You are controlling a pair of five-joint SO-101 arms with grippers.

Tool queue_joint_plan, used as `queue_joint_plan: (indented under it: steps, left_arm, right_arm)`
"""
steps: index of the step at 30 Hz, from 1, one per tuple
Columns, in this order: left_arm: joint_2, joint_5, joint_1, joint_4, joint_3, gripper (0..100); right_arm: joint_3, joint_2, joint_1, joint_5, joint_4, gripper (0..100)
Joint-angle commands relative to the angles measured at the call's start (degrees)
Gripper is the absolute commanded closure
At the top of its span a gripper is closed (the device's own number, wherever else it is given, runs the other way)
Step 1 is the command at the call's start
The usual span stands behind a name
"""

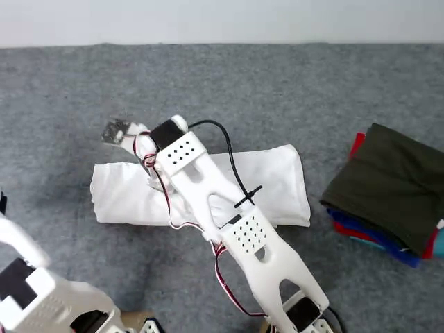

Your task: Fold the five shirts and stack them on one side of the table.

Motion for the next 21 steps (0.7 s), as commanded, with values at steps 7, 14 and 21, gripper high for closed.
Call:
queue_joint_plan:
  steps: [7, 14, 21]
  left_arm:
    - [-1.1, -0.1, 0.4, 1.4, -0.3, 98]
    - [-1.7, -0.1, 0.1, 2.2, -0.4, 98]
    - [-11.3, 2.6, 0.2, 2.9, -0.1, 98]
  right_arm:
    - [6.1, -5.8, 5.9, -0.6, 2.2, 98.1]
    - [-5.8, -9.5, 4.0, -0.7, 2.1, 97.7]
    - [-5.3, -8.2, 1.4, -0.4, -2.2, 97.7]
